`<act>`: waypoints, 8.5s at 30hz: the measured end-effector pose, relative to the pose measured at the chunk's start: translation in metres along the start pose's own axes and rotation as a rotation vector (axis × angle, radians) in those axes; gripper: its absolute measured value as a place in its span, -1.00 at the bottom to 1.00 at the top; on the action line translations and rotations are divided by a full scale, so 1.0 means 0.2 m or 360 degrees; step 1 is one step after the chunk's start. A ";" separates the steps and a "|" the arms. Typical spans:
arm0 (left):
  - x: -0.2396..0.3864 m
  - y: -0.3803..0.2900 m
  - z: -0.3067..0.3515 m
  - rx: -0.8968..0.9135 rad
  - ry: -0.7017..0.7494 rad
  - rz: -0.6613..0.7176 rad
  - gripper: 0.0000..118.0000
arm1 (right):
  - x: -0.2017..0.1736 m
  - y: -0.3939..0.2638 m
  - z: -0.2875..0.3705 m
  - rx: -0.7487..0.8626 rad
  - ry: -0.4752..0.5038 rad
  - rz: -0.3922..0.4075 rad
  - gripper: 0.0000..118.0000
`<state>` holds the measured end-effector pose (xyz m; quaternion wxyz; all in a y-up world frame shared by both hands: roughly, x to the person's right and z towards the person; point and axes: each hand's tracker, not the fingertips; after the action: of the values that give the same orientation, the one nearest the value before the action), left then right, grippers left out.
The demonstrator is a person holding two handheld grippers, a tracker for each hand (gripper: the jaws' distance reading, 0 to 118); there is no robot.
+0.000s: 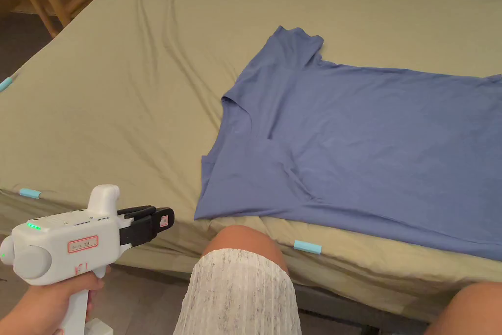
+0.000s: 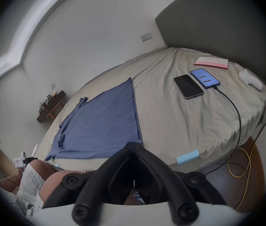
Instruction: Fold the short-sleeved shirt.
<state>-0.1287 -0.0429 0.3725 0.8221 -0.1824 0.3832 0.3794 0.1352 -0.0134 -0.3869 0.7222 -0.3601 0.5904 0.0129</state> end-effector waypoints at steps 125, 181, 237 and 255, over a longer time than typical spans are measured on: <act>0.22 0.39 -0.28 0.0047 -0.0101 -0.0004 -0.96 | 0.02 -0.05 -0.57 -0.0324 -0.0110 0.0566 -1.00; 0.27 0.44 -0.02 0.0188 -0.0146 0.0023 -0.96 | -0.12 0.15 -0.30 -0.0161 0.0037 0.0396 -1.00; -0.09 0.82 -0.53 0.0202 0.0168 0.0195 0.87 | -0.07 0.52 -0.95 -0.0154 -0.0153 0.0281 0.81; 0.09 0.21 -0.21 0.0089 0.0216 -0.0076 -1.00 | -0.14 -0.07 -0.28 -0.0132 -0.0107 0.0292 -1.00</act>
<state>-0.1741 -0.0313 0.3320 0.8078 -0.1939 0.4440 0.3356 0.0867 -0.0428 -0.3586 0.7219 -0.3334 0.5953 0.1155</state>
